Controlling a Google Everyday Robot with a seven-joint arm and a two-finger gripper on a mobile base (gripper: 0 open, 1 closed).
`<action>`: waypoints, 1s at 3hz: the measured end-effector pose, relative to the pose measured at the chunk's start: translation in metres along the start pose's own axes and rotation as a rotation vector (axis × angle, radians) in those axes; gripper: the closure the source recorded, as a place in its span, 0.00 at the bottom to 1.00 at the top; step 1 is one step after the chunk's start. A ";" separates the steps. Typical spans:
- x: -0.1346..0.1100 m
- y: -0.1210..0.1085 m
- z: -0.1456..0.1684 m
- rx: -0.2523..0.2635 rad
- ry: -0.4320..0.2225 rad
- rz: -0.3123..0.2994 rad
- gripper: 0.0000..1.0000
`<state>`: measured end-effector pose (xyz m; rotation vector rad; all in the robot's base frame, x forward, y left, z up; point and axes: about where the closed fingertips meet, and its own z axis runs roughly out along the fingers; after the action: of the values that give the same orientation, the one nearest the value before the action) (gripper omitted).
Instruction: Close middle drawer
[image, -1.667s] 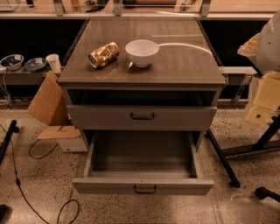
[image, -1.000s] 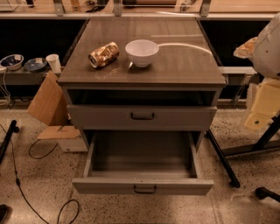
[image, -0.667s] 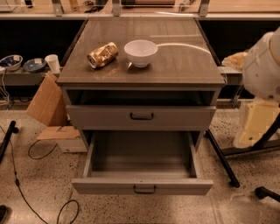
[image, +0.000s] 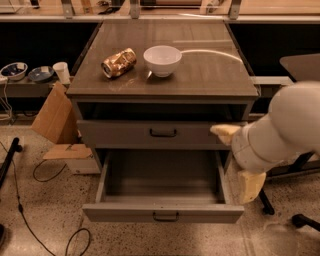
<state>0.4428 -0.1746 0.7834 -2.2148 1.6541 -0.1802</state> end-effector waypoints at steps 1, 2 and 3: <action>0.009 0.016 0.075 -0.021 -0.051 -0.075 0.00; 0.028 0.060 0.165 -0.074 -0.101 -0.093 0.00; 0.045 0.095 0.230 -0.125 -0.148 -0.034 0.00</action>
Offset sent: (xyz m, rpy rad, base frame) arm 0.0048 -0.0117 -0.2568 0.0535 0.1135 0.1733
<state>0.4444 -0.1906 0.5308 -2.2871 1.5883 0.0792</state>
